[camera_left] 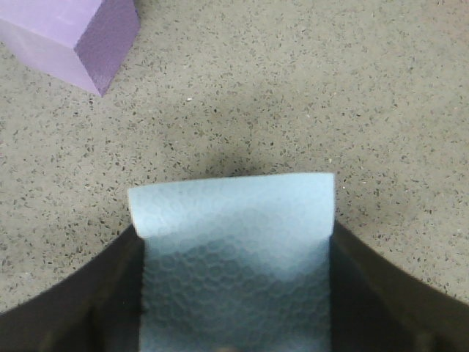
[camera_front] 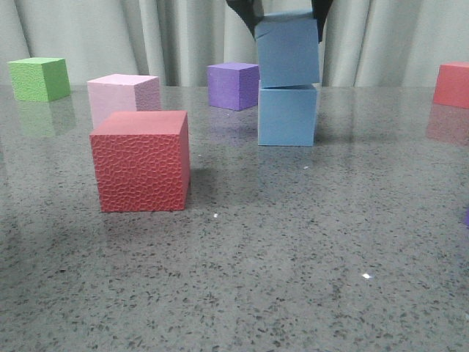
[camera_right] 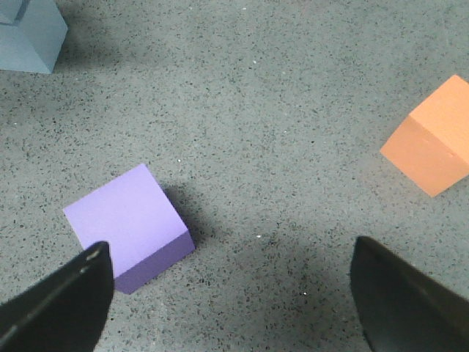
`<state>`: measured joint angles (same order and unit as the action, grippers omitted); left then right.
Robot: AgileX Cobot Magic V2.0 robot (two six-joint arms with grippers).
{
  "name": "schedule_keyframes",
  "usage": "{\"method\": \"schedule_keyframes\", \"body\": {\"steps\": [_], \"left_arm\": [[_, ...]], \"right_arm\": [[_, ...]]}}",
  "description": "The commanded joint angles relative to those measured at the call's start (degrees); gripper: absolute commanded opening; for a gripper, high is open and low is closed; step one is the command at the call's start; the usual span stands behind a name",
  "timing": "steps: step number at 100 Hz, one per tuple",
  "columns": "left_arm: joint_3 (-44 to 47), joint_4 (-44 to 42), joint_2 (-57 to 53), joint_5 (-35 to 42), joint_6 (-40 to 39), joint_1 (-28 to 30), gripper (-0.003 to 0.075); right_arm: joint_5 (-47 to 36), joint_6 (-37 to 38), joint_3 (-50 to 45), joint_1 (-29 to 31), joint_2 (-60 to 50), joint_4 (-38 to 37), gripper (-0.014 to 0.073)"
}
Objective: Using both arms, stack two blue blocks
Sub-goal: 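Lower the held cube onto the placed blue cube with the left gripper, then open the left gripper and raise it off the stack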
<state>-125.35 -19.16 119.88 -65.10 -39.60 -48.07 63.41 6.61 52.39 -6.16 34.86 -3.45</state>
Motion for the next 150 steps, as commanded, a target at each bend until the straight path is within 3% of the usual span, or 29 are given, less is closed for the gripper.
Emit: {"method": "schedule_keyframes", "body": {"steps": [1, 105, 134, 150], "left_arm": [[-1.8, -0.7, -3.5, 2.3, -0.5, -0.6, 0.0209], [-1.8, -1.3, -3.5, 1.7, -0.5, -0.6, 0.0216], [-1.8, -1.3, -3.5, 2.3, -0.5, -0.6, 0.0403], [-1.8, -1.3, -3.5, 2.4, -0.5, -0.6, 0.0452]], "right_arm": [[-3.1, -0.3, 1.3, 0.5, 0.1, -0.5, 0.0647], [-3.1, -0.3, 1.3, 0.5, 0.1, -0.5, 0.0647], [-3.1, -0.3, 1.3, 0.5, 0.1, -0.5, 0.0647], [-3.1, -0.3, 1.3, 0.5, 0.1, -0.5, 0.0647]]}}
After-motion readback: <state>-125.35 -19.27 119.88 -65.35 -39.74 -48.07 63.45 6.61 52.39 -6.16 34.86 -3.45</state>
